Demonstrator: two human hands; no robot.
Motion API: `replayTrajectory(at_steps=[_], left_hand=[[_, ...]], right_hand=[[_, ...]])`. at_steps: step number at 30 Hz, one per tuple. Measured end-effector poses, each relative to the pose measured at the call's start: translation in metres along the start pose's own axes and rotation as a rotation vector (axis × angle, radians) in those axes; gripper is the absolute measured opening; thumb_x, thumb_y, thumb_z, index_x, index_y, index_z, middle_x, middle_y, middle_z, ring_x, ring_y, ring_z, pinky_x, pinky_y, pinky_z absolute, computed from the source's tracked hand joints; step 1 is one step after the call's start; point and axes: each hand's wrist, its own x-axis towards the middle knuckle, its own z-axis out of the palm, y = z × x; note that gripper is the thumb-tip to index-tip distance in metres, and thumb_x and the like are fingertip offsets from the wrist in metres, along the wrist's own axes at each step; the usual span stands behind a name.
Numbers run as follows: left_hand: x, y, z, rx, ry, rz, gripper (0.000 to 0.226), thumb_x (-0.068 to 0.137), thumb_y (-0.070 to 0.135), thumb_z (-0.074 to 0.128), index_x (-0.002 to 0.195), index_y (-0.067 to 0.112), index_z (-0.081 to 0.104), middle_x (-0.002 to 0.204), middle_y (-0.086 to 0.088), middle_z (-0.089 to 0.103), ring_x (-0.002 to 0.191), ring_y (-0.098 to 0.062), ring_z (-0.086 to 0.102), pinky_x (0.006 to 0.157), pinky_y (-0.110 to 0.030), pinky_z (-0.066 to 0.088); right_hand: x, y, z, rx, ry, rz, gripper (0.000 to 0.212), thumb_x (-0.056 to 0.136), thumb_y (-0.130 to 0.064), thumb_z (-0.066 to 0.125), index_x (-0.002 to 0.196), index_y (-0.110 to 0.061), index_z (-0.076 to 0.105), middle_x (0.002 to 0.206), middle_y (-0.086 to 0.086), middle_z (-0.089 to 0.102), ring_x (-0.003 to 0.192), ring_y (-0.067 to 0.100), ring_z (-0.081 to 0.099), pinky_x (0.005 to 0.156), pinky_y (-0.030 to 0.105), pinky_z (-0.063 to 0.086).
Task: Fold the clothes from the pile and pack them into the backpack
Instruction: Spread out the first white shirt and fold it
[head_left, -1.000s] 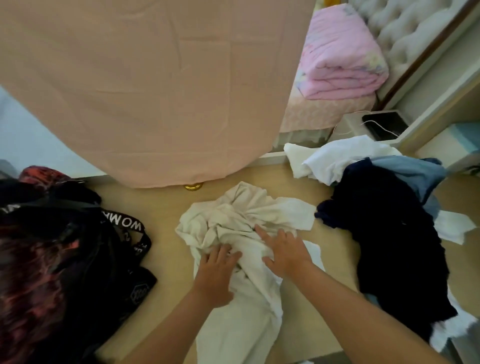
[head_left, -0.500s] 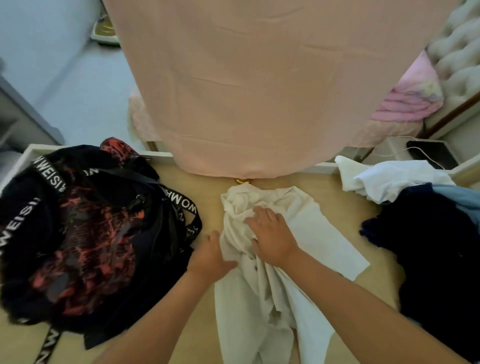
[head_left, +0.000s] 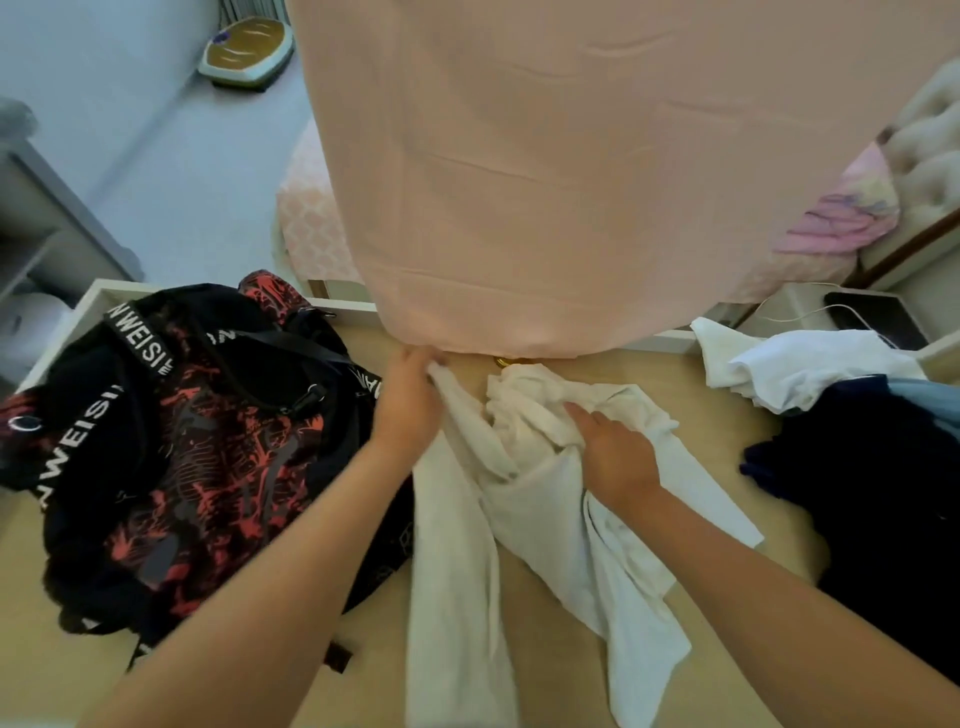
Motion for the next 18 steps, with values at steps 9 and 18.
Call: replayTrajectory(at_steps=[9,18], left_hand=[[-0.01,0.003,-0.003,0.876,-0.97,-0.125,0.014,0.093,0.017,0.045,0.097,0.016,0.059,0.106,-0.002,0.062,0.097,-0.023,0.059,0.084,-0.034,0.049],[-0.052,-0.026,0.052,0.6,-0.467,0.033,0.043,0.094,0.014,0.052,0.135,0.015,0.041,0.132,-0.005,0.044,0.122,-0.026,0.043,0.093,-0.037,0.046]], right_hand=[[-0.03,-0.012,-0.026,0.21,-0.888,-0.061,0.027,0.084,-0.019,0.06,0.106,-0.025,0.074,0.097,-0.006,0.071,0.082,0.017,0.066,0.068,0.025,0.052],[0.001,-0.011,-0.002,0.464,-0.303,0.16,0.074,0.088,-0.053,0.062,0.15,-0.026,0.033,0.149,-0.001,0.037,0.127,0.025,0.05,0.089,0.034,0.047]])
